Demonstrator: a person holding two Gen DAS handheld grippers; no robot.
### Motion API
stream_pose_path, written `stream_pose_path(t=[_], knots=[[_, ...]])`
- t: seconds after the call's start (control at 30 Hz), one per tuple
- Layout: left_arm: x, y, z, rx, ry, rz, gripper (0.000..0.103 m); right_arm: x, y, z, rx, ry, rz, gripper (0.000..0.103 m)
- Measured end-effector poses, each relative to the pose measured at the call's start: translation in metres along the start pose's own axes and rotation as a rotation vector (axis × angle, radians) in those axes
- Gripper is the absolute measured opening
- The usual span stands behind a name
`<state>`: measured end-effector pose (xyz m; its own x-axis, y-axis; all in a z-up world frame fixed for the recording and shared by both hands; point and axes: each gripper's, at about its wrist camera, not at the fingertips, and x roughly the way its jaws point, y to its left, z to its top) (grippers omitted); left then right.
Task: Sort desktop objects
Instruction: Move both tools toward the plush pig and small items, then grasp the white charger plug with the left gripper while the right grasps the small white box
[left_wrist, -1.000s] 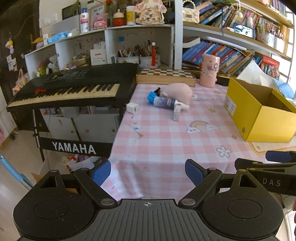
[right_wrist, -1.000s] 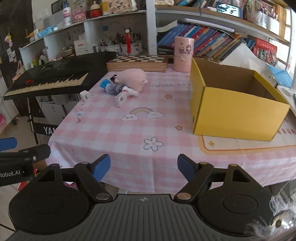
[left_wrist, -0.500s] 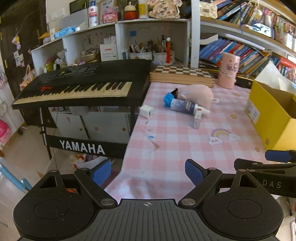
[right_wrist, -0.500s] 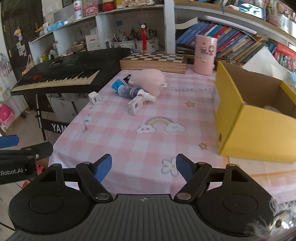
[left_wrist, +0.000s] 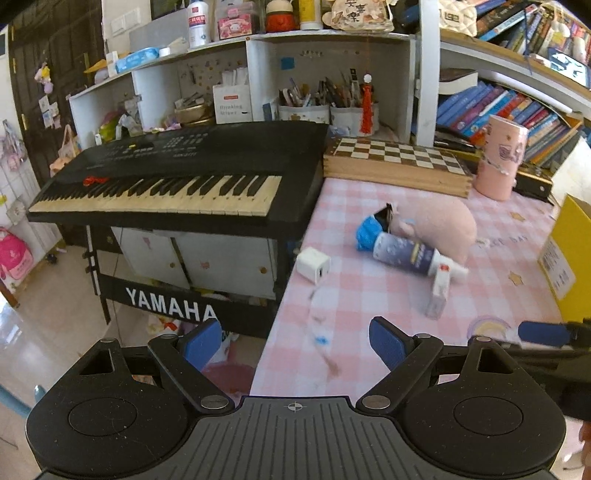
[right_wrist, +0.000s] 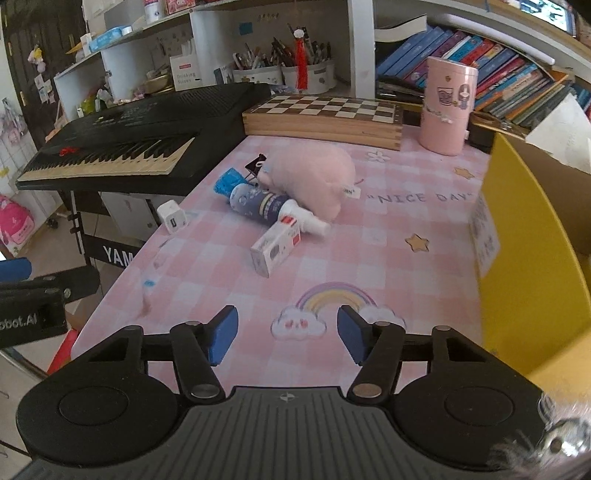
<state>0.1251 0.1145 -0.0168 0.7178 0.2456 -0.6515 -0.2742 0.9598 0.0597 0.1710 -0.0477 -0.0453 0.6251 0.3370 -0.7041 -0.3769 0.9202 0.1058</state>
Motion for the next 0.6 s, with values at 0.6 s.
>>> stream_pose_path(t=[0.6], knots=[[0.073,-0.010,0.043,0.016,0.057,0.035,0.089,0.084,0.003,0.049,-0.038,0.019,0.061,0.056]])
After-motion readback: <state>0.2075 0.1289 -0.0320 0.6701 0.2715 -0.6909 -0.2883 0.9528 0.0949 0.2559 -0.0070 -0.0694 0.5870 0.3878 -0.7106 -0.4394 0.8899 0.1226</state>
